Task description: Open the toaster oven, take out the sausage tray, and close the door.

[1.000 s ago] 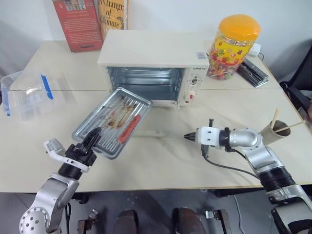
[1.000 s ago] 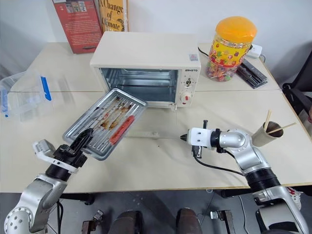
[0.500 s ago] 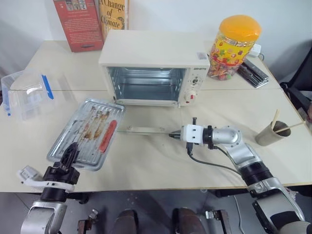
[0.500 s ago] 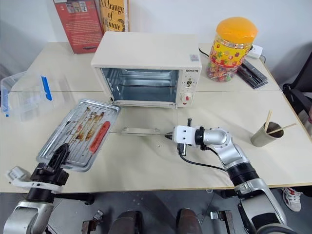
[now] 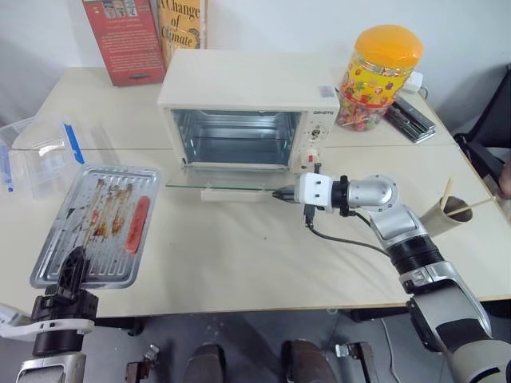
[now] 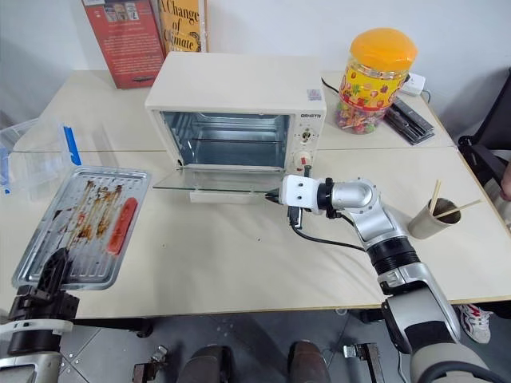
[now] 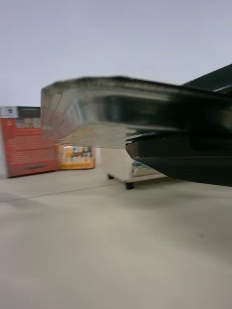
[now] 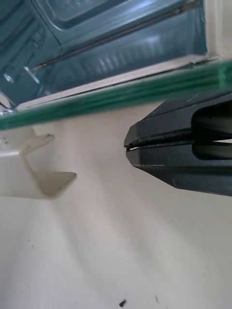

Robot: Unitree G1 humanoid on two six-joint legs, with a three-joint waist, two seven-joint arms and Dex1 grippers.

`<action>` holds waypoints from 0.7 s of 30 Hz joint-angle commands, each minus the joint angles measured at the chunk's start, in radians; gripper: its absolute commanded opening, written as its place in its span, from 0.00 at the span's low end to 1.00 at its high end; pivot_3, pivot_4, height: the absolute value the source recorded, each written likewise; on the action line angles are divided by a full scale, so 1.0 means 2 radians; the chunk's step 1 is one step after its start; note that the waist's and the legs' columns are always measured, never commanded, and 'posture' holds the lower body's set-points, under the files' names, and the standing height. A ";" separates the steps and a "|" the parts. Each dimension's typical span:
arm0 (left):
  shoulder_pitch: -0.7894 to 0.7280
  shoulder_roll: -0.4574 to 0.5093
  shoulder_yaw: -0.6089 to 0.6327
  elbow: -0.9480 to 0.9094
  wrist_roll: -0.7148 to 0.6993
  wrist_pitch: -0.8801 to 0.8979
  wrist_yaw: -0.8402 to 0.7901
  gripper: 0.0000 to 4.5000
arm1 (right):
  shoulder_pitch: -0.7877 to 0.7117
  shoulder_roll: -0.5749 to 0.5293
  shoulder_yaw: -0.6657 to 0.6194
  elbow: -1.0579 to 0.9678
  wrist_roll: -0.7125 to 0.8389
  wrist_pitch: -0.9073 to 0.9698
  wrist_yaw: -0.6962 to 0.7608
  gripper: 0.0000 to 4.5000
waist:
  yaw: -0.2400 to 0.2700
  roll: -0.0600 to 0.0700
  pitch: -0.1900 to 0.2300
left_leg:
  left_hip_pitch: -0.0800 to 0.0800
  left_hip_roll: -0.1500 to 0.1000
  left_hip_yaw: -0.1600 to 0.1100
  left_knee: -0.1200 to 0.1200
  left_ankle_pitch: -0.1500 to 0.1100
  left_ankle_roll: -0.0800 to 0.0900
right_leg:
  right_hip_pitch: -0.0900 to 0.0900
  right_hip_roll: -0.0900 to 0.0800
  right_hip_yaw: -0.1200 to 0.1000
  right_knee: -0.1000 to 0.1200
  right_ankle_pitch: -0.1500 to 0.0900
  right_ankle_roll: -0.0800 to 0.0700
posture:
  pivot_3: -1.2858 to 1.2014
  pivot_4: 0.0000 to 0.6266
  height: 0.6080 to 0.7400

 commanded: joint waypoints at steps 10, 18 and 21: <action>0.054 -0.022 0.002 -0.029 -0.004 -0.011 -0.026 0.00 | -0.071 0.004 -0.014 0.062 0.008 -0.038 0.012 0.02 | -0.006 0.000 0.000 | 0.000 0.002 0.004 0.003 -0.005 0.001 | 0.000 0.002 0.004 -0.002 0.001 0.002 | 0.52 0.24 1.00; 0.056 -0.015 -0.011 -0.023 -0.004 -0.003 -0.025 0.00 | -0.136 -0.001 -0.031 0.084 0.024 -0.026 0.026 0.02 | -0.011 0.000 0.000 | 0.000 0.003 0.005 0.003 -0.005 0.001 | -0.001 0.003 0.005 -0.002 0.001 0.002 | 0.52 0.24 1.00; 0.048 -0.005 -0.020 -0.017 -0.004 0.005 -0.023 0.00 | -0.146 -0.001 -0.042 0.074 0.035 -0.006 0.031 0.02 | -0.011 0.000 0.000 | 0.000 0.003 0.005 0.003 -0.005 0.001 | -0.001 0.003 0.005 -0.002 0.001 0.002 | 0.52 0.24 1.00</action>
